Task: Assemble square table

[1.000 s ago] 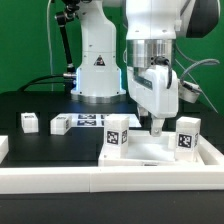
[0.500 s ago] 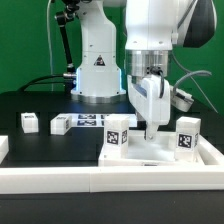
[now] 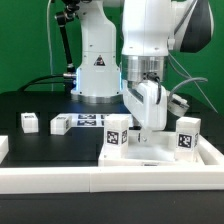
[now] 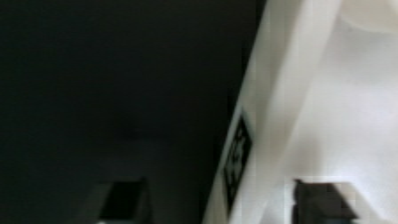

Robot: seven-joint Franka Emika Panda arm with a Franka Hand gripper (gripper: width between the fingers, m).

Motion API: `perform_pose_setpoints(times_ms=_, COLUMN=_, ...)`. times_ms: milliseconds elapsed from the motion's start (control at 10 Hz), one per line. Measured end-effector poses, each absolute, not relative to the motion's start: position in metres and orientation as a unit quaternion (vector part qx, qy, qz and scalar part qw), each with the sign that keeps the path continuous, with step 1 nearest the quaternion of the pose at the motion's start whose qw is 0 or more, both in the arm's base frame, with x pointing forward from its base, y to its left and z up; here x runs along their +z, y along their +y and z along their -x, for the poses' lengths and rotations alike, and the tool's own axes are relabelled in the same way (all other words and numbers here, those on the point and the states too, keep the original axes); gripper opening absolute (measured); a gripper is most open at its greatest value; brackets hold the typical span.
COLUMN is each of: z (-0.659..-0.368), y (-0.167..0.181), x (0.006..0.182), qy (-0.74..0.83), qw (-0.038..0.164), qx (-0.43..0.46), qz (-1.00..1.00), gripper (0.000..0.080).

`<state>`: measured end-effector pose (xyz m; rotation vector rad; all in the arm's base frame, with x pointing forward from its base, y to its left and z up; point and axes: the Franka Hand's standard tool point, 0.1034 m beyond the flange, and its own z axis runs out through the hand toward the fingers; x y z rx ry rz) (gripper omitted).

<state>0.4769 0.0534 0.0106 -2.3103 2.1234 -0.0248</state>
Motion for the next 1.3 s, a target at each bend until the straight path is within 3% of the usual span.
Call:
perform_pose_setpoints(times_ms=100, z=-0.476, y=0.053, x=0.01, qy=0.675, qw=0.001, qx=-0.008, qz=0.737, gripper=0.0236)
perform_pose_setpoints(times_ms=200, z=-0.476, y=0.052, x=0.01, qy=0.671, qw=0.001, qx=-0.008, qz=0.741, gripper=0.0236)
perform_pose_setpoints(times_ms=300, z=-0.478, y=0.047, x=0.01, qy=0.674, qw=0.001, qx=-0.011, qz=0.738, gripper=0.0072)
perform_pose_setpoints(times_ms=1300, z=-0.481, y=0.031, x=0.012, qy=0.647, qw=-0.003, qx=-0.018, qz=0.762, gripper=0.0061)
